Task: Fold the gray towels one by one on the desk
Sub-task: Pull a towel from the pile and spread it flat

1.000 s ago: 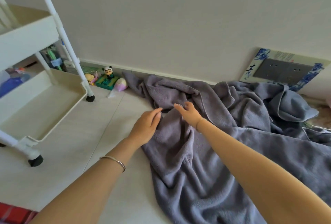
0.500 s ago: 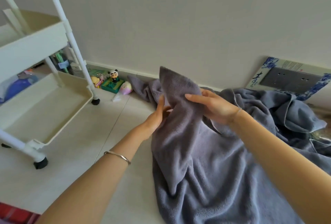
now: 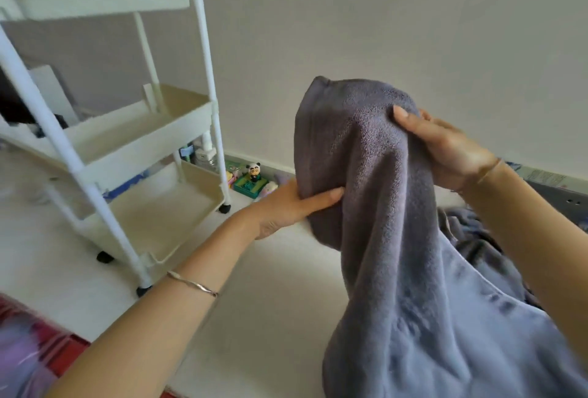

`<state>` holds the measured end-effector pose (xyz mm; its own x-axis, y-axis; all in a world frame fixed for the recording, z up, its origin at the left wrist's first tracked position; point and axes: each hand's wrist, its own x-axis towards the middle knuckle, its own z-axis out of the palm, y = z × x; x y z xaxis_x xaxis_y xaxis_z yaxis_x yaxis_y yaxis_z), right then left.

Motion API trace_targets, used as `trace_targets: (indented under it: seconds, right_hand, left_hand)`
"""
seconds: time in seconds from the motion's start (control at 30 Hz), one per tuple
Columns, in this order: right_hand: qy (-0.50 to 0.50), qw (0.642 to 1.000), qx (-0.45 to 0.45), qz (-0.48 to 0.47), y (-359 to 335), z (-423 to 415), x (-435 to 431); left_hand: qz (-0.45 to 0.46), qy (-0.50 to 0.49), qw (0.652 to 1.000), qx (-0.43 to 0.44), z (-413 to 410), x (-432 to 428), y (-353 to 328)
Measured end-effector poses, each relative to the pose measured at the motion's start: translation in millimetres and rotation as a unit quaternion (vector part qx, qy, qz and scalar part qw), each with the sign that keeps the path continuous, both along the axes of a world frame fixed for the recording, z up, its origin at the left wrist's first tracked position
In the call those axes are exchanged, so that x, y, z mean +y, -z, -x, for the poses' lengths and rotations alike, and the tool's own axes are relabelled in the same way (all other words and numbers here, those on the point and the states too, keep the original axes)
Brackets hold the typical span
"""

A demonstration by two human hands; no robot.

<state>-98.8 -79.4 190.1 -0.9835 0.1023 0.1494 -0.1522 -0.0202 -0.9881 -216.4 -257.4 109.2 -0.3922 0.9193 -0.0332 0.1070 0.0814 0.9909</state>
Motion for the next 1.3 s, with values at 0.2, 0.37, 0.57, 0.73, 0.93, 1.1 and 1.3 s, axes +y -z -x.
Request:
trace_targets:
  seconds: [0.2, 0.37, 0.57, 0.73, 0.93, 1.1, 1.3]
  right_hand:
    - [0.098, 0.976, -0.084, -0.177, 40.9, 55.5, 9.5]
    - [0.198, 0.919, -0.148, -0.306, 168.7, 120.2, 10.4]
    - [0.154, 0.873, -0.255, -0.387, 275.3, 76.0, -24.1]
    - [0.184, 0.779, -0.287, -0.526, 326.1, 16.5, -42.7]
    - [0.191, 0.735, -0.297, -0.580, 360.7, 13.7, -40.1]
    - [0.197, 0.747, -0.272, -0.574, 365.8, 47.6, -42.0]
    - [0.170, 0.763, -0.276, -0.559, 357.8, 43.3, -41.2]
  left_hand:
    - [0.090, -0.116, 0.989, -0.010, 63.3, -57.9, -8.5]
    - [0.294, -0.238, 0.902, 0.210, 116.2, -72.4, 80.0]
    - [0.392, -0.198, 0.800, 0.409, 85.5, -47.5, 192.0]
    - [0.367, -0.046, 0.835, 0.406, 39.9, 6.1, 236.3]
    - [0.382, -0.112, 0.806, 0.438, 43.6, 14.7, 269.6]
    - [0.379, -0.131, 0.793, 0.459, 77.8, 15.2, 282.4]
    - [0.373, -0.105, 0.789, 0.477, 84.6, 14.2, 284.4]
